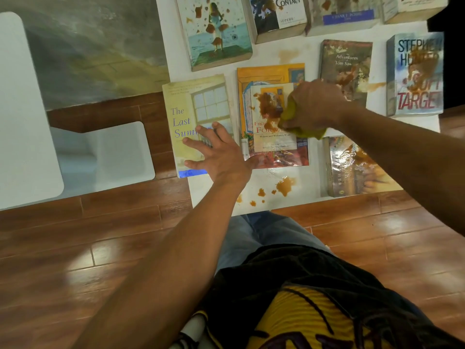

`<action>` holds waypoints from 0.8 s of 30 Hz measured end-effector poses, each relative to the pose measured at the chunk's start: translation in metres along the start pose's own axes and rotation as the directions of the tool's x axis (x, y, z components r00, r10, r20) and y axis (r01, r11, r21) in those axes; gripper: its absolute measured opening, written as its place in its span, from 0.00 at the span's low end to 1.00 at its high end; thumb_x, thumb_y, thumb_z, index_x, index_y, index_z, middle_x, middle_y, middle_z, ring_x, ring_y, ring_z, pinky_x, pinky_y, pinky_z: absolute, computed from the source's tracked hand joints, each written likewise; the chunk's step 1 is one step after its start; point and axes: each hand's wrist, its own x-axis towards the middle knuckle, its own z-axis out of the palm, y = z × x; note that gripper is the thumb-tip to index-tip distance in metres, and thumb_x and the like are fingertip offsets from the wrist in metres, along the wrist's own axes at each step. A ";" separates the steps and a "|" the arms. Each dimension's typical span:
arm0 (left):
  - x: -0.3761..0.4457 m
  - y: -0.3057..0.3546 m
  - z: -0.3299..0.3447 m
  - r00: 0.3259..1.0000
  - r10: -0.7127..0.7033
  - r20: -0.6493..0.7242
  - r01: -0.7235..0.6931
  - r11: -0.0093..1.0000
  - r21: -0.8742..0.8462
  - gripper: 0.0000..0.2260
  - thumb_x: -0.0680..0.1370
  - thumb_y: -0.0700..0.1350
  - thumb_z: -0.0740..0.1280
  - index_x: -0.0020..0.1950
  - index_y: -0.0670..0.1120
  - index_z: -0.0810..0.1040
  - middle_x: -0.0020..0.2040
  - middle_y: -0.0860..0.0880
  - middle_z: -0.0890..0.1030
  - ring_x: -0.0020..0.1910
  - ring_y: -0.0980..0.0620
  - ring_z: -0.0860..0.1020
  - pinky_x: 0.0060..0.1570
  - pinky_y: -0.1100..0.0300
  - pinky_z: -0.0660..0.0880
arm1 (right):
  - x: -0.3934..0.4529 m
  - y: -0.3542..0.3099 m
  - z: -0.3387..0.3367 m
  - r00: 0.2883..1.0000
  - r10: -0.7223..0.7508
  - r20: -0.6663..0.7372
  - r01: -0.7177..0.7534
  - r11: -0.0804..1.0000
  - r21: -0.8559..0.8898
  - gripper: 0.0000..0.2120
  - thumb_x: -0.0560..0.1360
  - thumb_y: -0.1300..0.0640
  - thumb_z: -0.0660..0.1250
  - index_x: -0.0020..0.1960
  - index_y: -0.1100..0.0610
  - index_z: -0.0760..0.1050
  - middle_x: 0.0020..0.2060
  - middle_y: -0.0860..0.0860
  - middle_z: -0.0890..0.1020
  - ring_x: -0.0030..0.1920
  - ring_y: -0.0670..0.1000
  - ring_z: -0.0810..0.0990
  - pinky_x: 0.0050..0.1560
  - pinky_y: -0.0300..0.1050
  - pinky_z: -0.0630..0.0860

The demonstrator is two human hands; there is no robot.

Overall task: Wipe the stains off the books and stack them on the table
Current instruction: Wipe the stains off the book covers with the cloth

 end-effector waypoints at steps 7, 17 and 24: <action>0.000 0.000 0.001 1.000 0.001 0.007 -0.001 1.000 0.004 0.59 0.69 0.75 0.65 0.80 0.41 0.37 0.80 0.35 0.40 0.76 0.23 0.43 0.66 0.23 0.58 | -0.008 -0.006 0.016 0.996 0.084 0.012 -0.085 0.990 0.113 0.27 0.68 0.31 0.71 0.43 0.55 0.71 0.36 0.50 0.73 0.41 0.55 0.74 0.44 0.51 0.75; 0.002 -0.001 0.003 1.000 -0.004 -0.009 0.004 1.000 0.004 0.59 0.69 0.75 0.65 0.80 0.41 0.38 0.80 0.35 0.41 0.76 0.23 0.43 0.65 0.23 0.59 | -0.021 -0.031 0.027 0.985 0.157 -0.075 -0.139 0.971 0.196 0.23 0.72 0.32 0.69 0.44 0.53 0.72 0.41 0.52 0.76 0.44 0.56 0.76 0.42 0.49 0.75; 0.002 0.003 0.001 1.000 -0.002 -0.015 0.002 1.000 0.011 0.58 0.69 0.75 0.66 0.80 0.41 0.38 0.80 0.35 0.41 0.76 0.23 0.44 0.66 0.23 0.59 | -0.024 -0.038 0.031 0.972 0.220 -0.087 -0.193 0.951 0.243 0.23 0.73 0.33 0.69 0.50 0.54 0.77 0.43 0.53 0.78 0.46 0.57 0.79 0.42 0.49 0.75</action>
